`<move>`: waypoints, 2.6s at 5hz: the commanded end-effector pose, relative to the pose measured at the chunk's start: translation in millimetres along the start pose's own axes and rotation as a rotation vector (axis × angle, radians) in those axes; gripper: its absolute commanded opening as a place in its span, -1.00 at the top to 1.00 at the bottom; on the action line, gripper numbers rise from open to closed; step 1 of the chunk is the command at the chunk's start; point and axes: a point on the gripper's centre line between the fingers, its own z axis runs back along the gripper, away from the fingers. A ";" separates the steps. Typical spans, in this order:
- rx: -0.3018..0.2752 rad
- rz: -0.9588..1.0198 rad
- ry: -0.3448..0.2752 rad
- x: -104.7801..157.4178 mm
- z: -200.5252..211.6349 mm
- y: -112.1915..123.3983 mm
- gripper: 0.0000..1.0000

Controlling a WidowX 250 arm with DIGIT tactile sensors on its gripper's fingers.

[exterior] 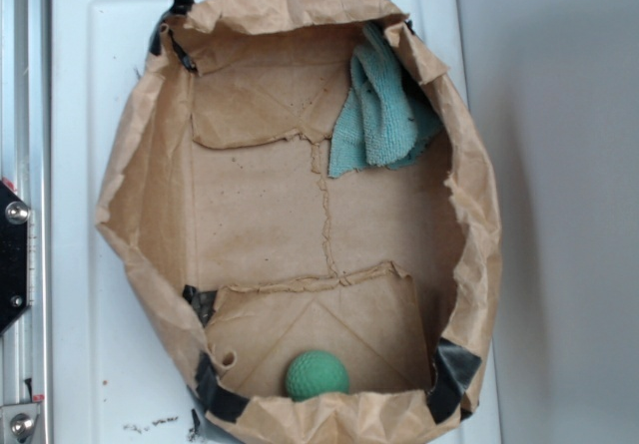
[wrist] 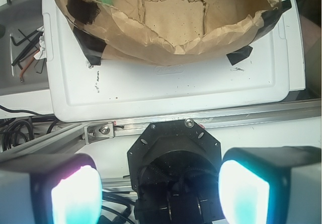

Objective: Grab the green ball.

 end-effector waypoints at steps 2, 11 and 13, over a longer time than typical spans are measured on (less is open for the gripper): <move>0.131 0.080 -0.059 26.8 -22.0 -21.7 -1.00; 0.014 -0.091 -0.112 152.6 -132.7 8.9 -1.00; 0.039 -0.215 -0.130 154.4 -132.5 5.8 -1.00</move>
